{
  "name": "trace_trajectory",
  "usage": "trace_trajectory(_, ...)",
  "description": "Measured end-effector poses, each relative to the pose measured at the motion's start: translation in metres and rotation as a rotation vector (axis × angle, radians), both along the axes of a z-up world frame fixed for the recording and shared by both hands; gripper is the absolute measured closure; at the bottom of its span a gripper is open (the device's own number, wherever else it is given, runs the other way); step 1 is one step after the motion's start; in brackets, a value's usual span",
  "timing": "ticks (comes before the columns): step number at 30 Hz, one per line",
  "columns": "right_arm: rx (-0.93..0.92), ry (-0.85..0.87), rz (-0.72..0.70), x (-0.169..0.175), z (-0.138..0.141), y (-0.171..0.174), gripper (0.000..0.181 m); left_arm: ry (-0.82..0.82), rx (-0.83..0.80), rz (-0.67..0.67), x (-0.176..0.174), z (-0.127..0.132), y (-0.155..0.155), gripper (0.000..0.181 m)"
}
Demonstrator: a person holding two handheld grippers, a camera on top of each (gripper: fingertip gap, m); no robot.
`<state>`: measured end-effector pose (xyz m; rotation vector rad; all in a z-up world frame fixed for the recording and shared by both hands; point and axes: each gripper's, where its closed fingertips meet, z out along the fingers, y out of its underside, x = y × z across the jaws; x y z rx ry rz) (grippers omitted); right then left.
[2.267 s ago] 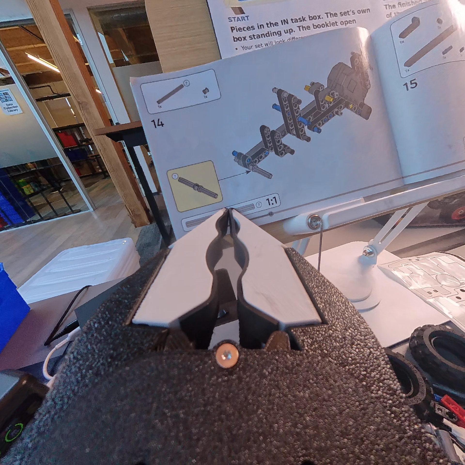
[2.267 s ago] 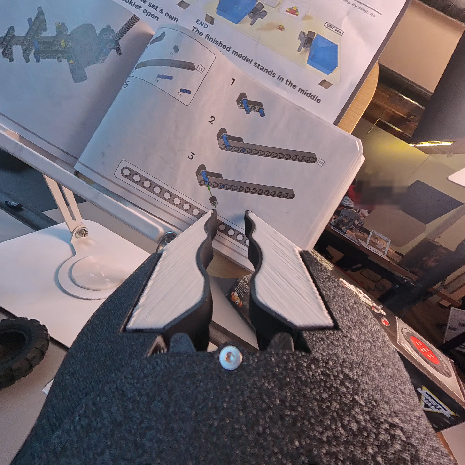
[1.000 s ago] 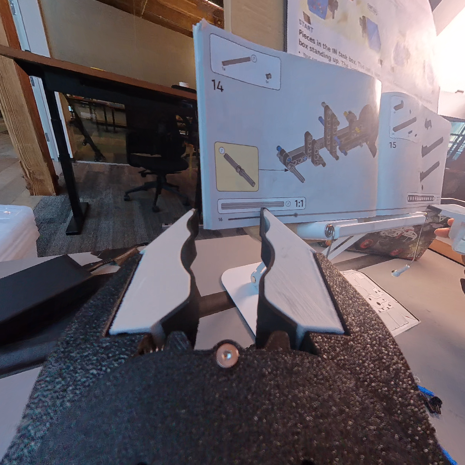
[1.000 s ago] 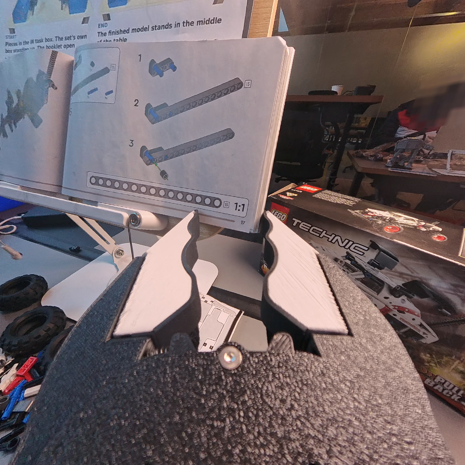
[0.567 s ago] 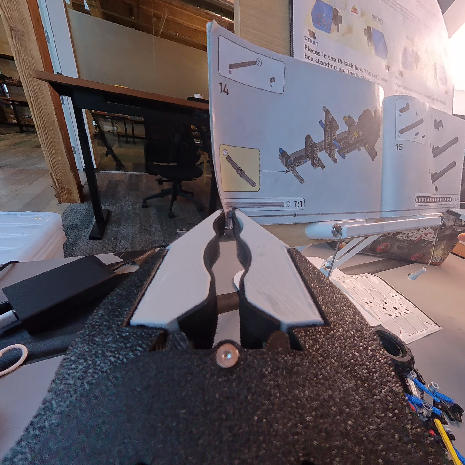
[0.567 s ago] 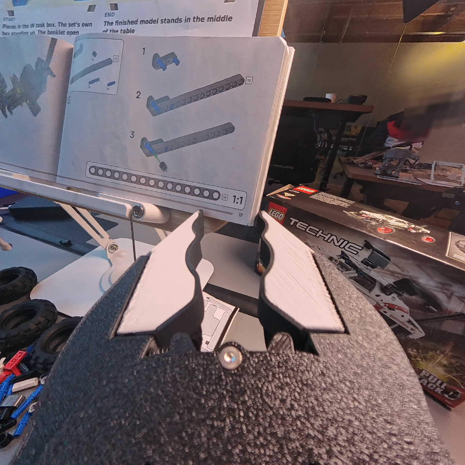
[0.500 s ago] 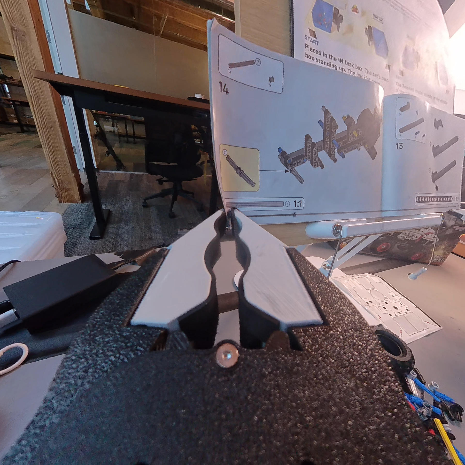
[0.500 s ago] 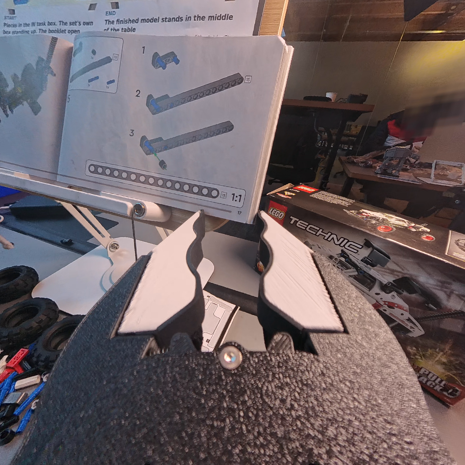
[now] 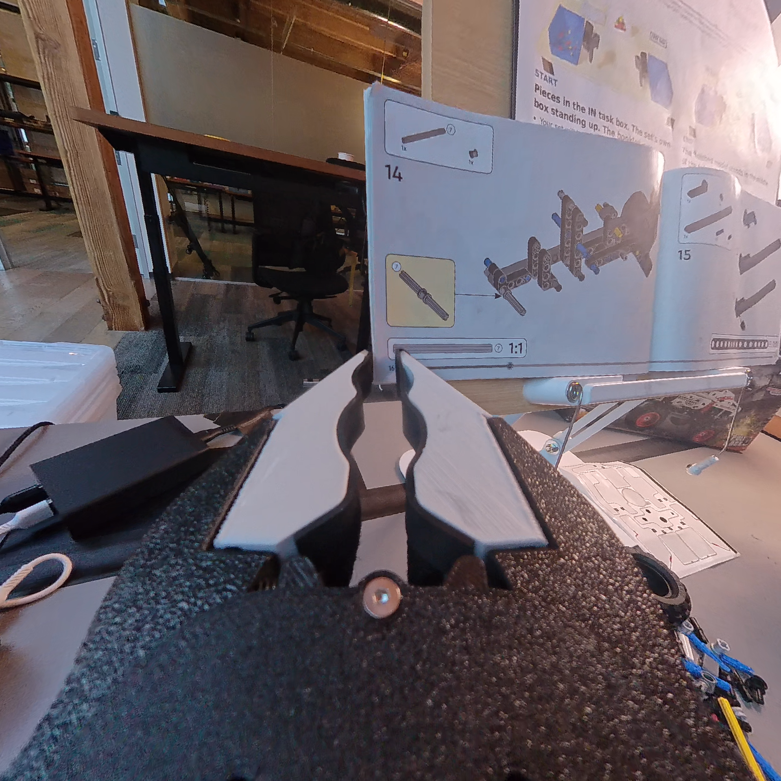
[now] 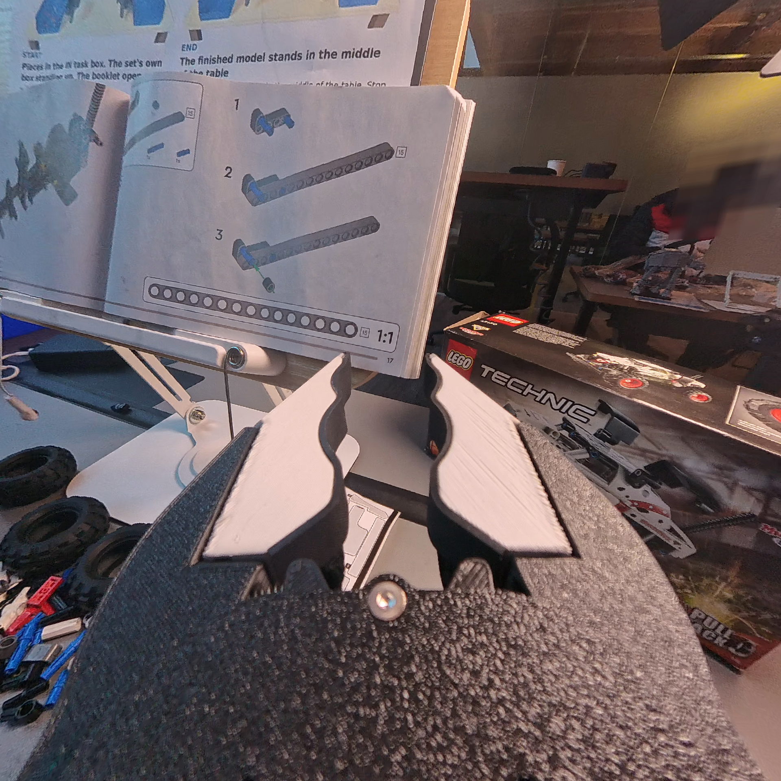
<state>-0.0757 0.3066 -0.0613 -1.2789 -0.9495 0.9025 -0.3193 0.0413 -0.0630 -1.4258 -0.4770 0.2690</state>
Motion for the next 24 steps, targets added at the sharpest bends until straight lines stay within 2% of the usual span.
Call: trace_trajectory(24,-0.010,-0.027,0.004,-0.001,-0.011,0.001,0.149,0.015,-0.010,0.016,0.000,-0.002,-0.003,0.177)
